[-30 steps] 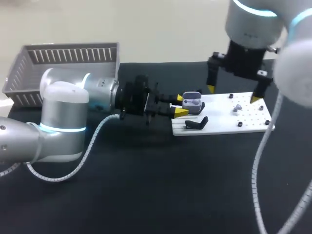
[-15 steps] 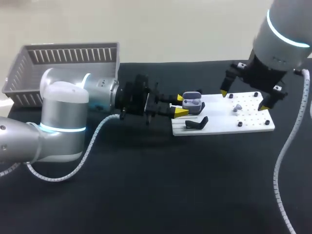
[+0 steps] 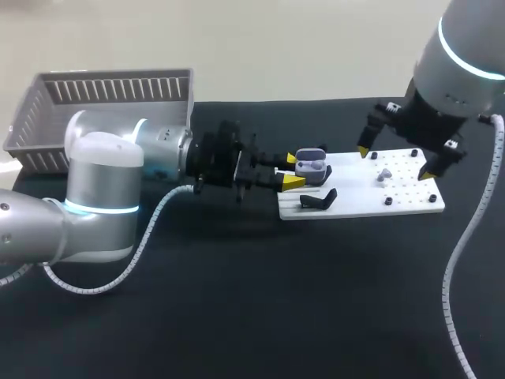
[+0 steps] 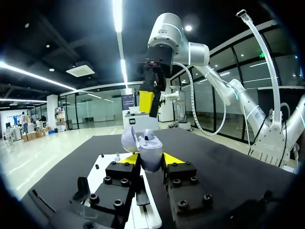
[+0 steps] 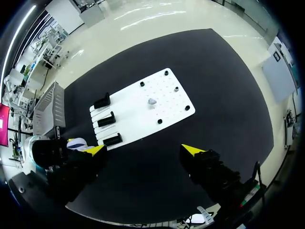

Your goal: Pick up each earbud case from the left stands, insert the matching earbuds, close the lid, and place the case in the box.

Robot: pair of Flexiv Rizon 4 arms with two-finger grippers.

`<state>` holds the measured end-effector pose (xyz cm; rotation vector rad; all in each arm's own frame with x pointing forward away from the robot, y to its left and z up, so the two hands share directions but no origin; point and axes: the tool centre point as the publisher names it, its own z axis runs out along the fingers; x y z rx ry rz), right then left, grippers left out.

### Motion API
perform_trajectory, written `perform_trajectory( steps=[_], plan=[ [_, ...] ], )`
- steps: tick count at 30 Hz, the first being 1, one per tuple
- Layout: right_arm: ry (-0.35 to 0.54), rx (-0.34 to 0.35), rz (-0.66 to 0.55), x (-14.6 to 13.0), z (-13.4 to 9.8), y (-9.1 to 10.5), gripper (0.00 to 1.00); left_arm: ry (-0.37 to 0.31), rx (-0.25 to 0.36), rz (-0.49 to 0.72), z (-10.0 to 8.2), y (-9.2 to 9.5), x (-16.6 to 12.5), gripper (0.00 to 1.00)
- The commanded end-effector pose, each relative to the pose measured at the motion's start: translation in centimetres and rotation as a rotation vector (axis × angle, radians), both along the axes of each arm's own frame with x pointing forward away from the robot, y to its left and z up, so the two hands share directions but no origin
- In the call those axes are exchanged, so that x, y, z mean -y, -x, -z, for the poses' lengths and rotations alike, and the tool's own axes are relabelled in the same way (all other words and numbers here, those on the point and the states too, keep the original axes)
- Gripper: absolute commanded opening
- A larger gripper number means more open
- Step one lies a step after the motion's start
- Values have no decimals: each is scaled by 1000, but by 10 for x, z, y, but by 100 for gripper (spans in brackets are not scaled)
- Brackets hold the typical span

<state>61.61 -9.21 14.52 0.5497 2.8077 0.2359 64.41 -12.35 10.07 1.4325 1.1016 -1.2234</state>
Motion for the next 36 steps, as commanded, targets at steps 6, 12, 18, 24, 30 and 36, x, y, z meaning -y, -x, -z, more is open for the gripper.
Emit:
perform_trajectory(
  steps=[6, 12, 18, 24, 30, 36],
  plan=[
    [-25, -34, -97, 15, 35, -30, 100, 3, 3, -5, 1, 1, 0, 0],
    [27, 10, -68, 21, 50, -39, 100, 3, 3, -5, 1, 1, 0, 0],
    [100, 47, -51, 27, 58, -45, 100, 3, 3, -5, 1, 1, 0, 0],
    [117, 50, -57, 33, 68, -58, 100, 3, 3, -5, 1, 1, 0, 0],
    [85, 39, -79, 34, 78, -72, 86, 3, 3, -5, 1, 1, 0, 0],
    [46, 37, -85, 33, 84, -82, 65, 3, 3, -5, 1, 1, 0, 0]
  ],
)
